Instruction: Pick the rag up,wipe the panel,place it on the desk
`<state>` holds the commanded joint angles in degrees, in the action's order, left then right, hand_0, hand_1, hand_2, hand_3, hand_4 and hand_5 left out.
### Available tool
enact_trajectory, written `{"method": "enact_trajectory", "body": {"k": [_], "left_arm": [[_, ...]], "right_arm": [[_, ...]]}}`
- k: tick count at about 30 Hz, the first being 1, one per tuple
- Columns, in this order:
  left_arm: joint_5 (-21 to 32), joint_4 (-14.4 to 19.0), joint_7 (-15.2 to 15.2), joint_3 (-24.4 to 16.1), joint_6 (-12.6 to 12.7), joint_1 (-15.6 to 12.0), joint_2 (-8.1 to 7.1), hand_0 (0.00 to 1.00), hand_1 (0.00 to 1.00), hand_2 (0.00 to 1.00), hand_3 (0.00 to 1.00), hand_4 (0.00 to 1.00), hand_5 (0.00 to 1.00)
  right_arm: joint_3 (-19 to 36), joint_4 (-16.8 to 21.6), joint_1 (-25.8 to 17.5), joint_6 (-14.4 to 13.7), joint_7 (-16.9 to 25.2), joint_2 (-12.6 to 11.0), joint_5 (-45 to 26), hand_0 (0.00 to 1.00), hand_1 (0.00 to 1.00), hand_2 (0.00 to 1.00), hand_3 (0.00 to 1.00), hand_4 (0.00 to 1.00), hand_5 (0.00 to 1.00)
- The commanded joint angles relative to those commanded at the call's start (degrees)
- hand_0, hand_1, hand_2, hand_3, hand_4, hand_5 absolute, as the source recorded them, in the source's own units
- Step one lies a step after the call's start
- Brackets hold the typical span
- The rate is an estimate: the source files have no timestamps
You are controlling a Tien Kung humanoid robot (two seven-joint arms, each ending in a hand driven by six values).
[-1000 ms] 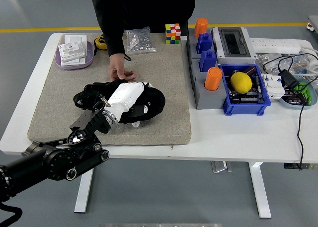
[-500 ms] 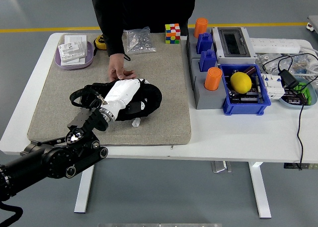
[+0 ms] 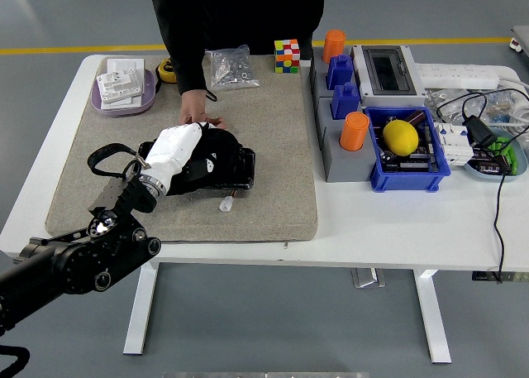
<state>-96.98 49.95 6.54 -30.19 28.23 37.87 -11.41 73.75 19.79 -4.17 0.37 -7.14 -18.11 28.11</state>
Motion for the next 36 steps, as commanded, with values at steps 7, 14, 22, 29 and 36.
{"method": "enact_trajectory", "body": {"k": [7, 14, 22, 29, 36], "left_arm": [[-0.6, -1.0, 0.0, -2.7, 0.0, -1.3, -1.34, 0.263, 0.162, 0.495, 0.389, 0.002, 0.002], [-1.5, -1.4, 0.0, -5.6, 0.1, -2.2, -2.58, 0.262, 0.162, 0.494, 0.389, 0.002, 0.002], [-2.8, -0.9, 0.4, -8.0, 0.2, -3.6, -4.48, 0.263, 0.162, 0.494, 0.389, 0.002, 0.002], [-3.7, -1.1, 0.5, -9.4, 0.5, -4.3, -5.25, 0.263, 0.161, 0.494, 0.388, 0.002, 0.002], [-4.4, -1.5, 0.3, -11.1, 0.6, -5.0, -5.77, 0.262, 0.161, 0.494, 0.388, 0.002, 0.002]], "right_arm": [[0.3, 0.0, -0.2, 0.0, -0.1, 0.0, 0.1, 0.717, 0.557, 0.677, 0.635, 0.998, 0.659], [0.4, 0.1, -0.2, 0.0, -0.1, 0.0, 0.1, 0.715, 0.557, 0.677, 0.635, 0.998, 0.659], [0.6, 0.0, -0.4, 0.0, -0.2, 0.0, 0.2, 0.714, 0.557, 0.676, 0.635, 0.998, 0.659], [0.4, 0.0, -0.4, -0.1, -0.1, 0.1, 0.2, 0.718, 0.557, 0.676, 0.635, 0.998, 0.658], [0.5, 0.1, -0.5, -0.1, 0.0, 0.1, 0.2, 0.717, 0.557, 0.676, 0.635, 0.998, 0.658]]}}
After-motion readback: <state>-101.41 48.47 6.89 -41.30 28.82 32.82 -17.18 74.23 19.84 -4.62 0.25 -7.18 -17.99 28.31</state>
